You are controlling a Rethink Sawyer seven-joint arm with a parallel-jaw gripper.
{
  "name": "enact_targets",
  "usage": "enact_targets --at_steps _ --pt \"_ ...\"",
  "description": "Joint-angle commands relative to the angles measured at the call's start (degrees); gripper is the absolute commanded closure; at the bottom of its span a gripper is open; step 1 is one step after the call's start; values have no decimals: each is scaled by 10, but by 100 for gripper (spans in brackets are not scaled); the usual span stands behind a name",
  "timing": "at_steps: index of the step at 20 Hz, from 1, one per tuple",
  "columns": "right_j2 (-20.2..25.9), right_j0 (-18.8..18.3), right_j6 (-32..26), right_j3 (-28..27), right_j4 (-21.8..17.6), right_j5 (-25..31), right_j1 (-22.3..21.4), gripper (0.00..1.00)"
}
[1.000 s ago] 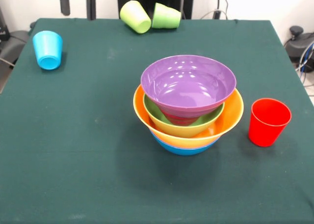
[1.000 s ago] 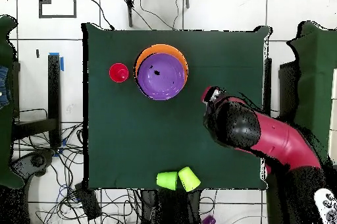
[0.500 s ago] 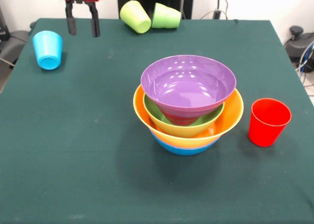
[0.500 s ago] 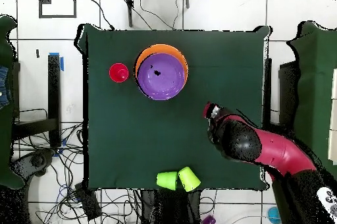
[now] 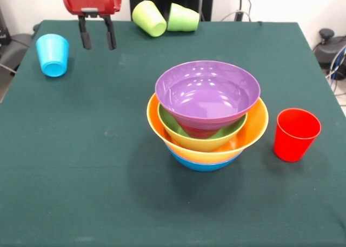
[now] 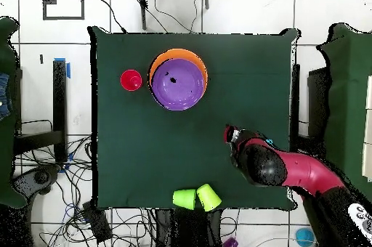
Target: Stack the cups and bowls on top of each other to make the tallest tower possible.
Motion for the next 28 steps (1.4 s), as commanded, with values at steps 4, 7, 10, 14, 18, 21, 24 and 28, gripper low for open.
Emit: enact_targets --at_steps 4,7,10,14,18,21,24,28 --pt "-51 94 41 33 -82 -68 -15 0" --pt "-69 97 51 42 -84 -94 -12 0" --pt "-93 101 55 49 -90 -122 -4 0" --pt "-139 117 52 47 -105 -172 20 0" --pt "-161 126 36 58 -112 -156 -5 0" --pt "-173 136 19 62 -114 -126 -31 0" --pt "-188 154 22 56 -119 -137 -26 0" --pt "-204 173 40 70 -101 -131 -48 0"
